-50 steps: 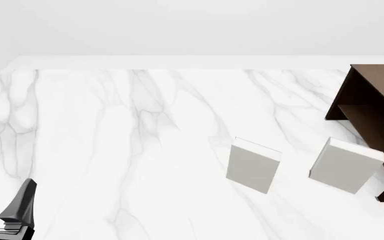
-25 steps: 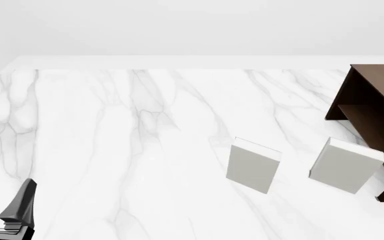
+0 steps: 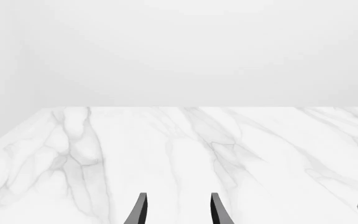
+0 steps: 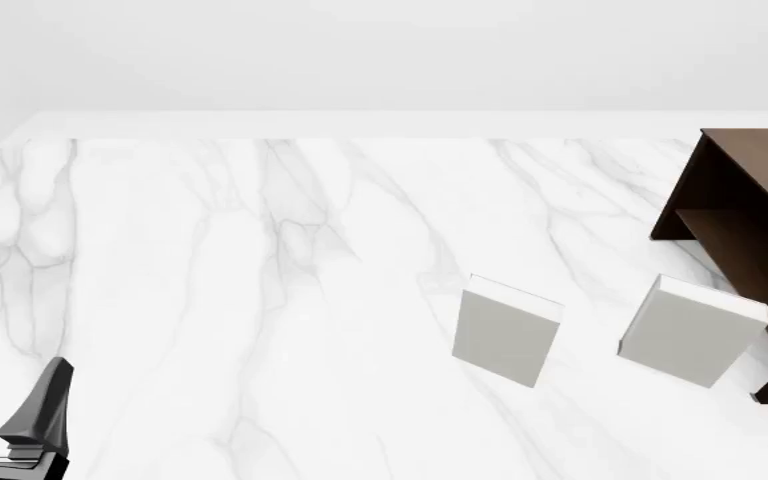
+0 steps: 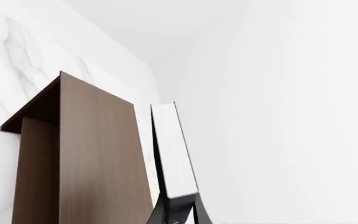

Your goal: Pick up the book on the left and place it on top of the shelf.

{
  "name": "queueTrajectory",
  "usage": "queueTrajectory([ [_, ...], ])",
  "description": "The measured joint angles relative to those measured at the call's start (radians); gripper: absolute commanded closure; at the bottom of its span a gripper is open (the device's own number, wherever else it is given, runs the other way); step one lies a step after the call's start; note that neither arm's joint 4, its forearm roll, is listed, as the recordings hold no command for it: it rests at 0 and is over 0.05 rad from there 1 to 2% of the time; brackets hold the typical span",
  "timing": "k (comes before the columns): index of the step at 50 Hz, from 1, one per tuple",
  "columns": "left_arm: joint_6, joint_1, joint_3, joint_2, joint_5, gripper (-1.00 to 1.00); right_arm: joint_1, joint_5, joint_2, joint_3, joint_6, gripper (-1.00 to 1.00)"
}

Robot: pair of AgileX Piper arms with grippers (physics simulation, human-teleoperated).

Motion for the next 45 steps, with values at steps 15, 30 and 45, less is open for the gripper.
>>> queueTrajectory([
  [15, 0.0, 0.0, 0.0, 0.0, 0.0, -1.0, -0.011, -0.048, 0.061, 0.001, -0.009, 1.0],
  [30, 0.0, 0.0, 0.0, 0.0, 0.0, -1.0, -0.027, -0.078, 0.097, 0.002, -0.016, 1.0],
  [45, 0.0, 0.0, 0.0, 0.0, 0.0, -1.0, -0.04, -0.111, 0.133, 0.01, -0.02, 1.0],
])
